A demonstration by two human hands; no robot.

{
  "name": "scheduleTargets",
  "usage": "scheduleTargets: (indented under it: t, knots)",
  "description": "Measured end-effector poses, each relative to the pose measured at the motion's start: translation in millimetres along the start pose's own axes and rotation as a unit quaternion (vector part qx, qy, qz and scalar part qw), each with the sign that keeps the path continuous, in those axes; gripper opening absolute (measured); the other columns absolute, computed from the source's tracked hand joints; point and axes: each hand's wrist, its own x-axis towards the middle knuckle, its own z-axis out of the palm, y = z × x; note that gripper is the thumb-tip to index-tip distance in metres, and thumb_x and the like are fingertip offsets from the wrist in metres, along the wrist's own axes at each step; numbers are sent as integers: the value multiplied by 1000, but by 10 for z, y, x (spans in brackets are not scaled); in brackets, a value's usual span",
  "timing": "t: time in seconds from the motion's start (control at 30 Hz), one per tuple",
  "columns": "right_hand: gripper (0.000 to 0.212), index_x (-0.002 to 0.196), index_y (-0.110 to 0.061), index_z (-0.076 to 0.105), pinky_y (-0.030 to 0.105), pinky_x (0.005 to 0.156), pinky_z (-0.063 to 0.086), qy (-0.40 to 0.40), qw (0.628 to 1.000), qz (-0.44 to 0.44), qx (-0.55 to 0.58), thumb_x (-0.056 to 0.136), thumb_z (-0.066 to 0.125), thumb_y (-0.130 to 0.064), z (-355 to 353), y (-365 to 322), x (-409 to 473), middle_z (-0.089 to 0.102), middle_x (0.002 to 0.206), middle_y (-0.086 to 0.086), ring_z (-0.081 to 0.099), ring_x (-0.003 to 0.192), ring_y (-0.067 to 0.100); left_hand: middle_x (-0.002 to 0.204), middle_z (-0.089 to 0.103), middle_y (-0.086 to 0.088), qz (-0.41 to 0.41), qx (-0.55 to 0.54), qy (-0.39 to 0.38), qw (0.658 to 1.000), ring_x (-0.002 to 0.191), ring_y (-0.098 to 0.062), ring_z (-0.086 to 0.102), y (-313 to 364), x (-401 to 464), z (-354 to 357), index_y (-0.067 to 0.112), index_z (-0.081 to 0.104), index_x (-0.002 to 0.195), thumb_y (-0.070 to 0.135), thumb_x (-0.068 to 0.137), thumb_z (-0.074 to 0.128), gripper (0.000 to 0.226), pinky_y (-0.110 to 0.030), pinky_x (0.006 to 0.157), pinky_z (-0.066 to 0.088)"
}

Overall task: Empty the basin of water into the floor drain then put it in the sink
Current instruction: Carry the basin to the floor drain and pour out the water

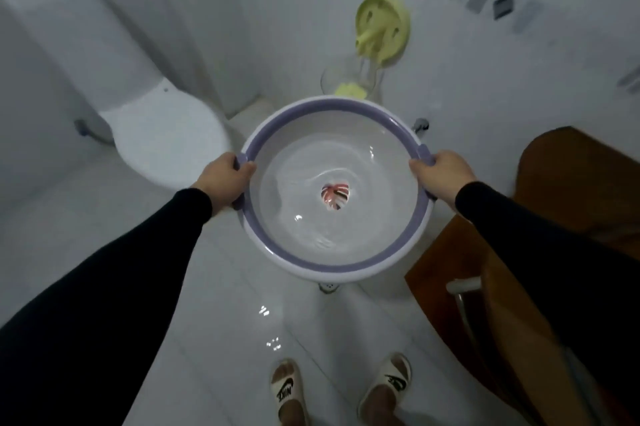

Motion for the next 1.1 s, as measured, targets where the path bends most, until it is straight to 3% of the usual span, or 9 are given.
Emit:
scheduleTargets:
  t: [0.2, 0.33, 0.47, 0.63, 0.77, 0.9, 1.1]
  knots:
    - [38, 61, -10, 54, 24, 44, 36, 18, 999, 14, 29, 87, 58, -38, 628, 394, 747, 53, 61, 5, 51, 54, 16, 70, 57, -5, -4, -7, 24, 1000, 49, -22, 58, -574, 617, 619, 12, 51, 89, 40, 93, 51, 28, -25, 42, 43]
    - [37, 65, -6, 57, 28, 59, 43, 43, 998, 7, 51, 88, 57, -36, 1309, 847, 1276, 55, 66, 9, 55, 64, 24, 65, 57, -5, 13, -11, 38, 999, 40, -18, 58, -1104, 1116, 1153, 13, 53, 82, 35, 93, 52, 25, -25, 39, 50]
    - [40, 58, -10, 50, 30, 62, 41, 53, 997, 7, 57, 90, 55, -34, 1991, 1384, 1752, 50, 60, 7, 53, 67, 23, 68, 57, -5, 9, -20, 33, 999, 52, -24, 58, -1643, 1587, 1699, 10, 55, 98, 36, 92, 52, 27, -36, 56, 54]
    - [35, 76, -2, 58, 29, 63, 40, 48, 998, -14, 33, 91, 53, -33, 2759, 2065, 2312, 57, 76, 14, 55, 70, 24, 70, 55, -3, 6, -9, 38, 999, 52, -19, 57, -2355, 2083, 2426, 12, 52, 101, 34, 95, 51, 23, -20, 30, 44]
    - [38, 88, 0, 63, 28, 66, 39, 47, 999, -21, -4, 93, 50, -35, 3265, 2534, 2601, 60, 85, 17, 57, 77, 27, 77, 58, -8, -10, -23, 22, 999, 57, -23, 58, -2884, 2345, 2967, 8, 54, 111, 35, 96, 50, 31, -29, 45, 48]
    - [45, 106, 6, 64, 26, 69, 38, 54, 998, -12, -22, 95, 48, -35, 3663, 2931, 2786, 66, 105, 24, 63, 96, 34, 79, 58, -8, -15, -36, 23, 999, 59, -25, 59, -3285, 2530, 3393, 4, 55, 106, 35, 94, 52, 33, -30, 46, 47]
    - [45, 103, 4, 64, 27, 64, 37, 53, 998, 10, -33, 96, 47, -36, 4155, 3445, 2963, 65, 96, 20, 56, 77, 27, 79, 57, -7, -28, -45, 23, 998, 61, -24, 59, -3776, 2653, 3933, 5, 54, 101, 33, 92, 53, 29, -29, 46, 48]
